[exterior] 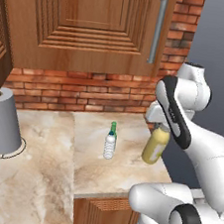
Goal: Place the drinks on the dining counter in a tight cluster.
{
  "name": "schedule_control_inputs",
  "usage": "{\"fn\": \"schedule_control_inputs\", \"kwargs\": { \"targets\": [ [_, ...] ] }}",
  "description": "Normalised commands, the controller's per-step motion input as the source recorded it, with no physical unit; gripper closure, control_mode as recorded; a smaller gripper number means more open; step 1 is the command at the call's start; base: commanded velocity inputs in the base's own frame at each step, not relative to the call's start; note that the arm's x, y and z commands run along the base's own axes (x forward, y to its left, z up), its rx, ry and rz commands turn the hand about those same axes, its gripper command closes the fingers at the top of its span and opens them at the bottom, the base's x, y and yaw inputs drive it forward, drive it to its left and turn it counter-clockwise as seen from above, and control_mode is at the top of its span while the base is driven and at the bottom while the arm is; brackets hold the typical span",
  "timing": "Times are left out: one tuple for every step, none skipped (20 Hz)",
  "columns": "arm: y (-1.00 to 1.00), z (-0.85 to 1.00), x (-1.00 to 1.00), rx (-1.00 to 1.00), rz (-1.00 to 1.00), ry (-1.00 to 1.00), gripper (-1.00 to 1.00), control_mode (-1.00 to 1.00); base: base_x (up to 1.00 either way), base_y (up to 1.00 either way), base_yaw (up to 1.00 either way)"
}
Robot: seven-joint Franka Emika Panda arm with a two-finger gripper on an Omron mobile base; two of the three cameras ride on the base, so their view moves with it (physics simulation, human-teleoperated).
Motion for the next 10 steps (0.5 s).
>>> {"fn": "schedule_control_inputs", "kwargs": {
  "targets": [
    [0.0,0.68,-0.75,0.0,0.07,0.0,1.0,-1.0,0.0,0.0,0.0],
    [0.0,0.55,-0.71,0.0,0.07,0.0,1.0,-1.0,0.0,0.0,0.0],
    [0.0,0.5,-0.71,0.0,0.07,0.0,1.0,-1.0,0.0,0.0,0.0],
    [0.0,0.47,-0.72,0.0,0.07,0.0,1.0,-1.0,0.0,0.0,0.0],
    [0.0,0.43,-0.67,0.0,0.06,0.0,1.0,-1.0,0.0,0.0,0.0],
    [0.0,0.43,-0.65,0.0,0.04,-0.01,1.0,-1.0,0.0,0.0,0.0],
    [0.0,0.39,-0.65,0.0,0.04,-0.02,1.0,-1.0,0.0,0.0,0.0],
    [0.0,0.31,-0.62,0.0,0.03,-0.03,1.0,-1.0,0.0,0.0,0.0],
    [0.0,0.23,-0.59,0.0,0.03,-0.05,1.0,-1.0,0.0,0.0,0.0],
    [0.0,0.15,-0.51,0.0,0.02,-0.05,1.0,-1.0,0.0,0.0,0.0]
  ]
}}
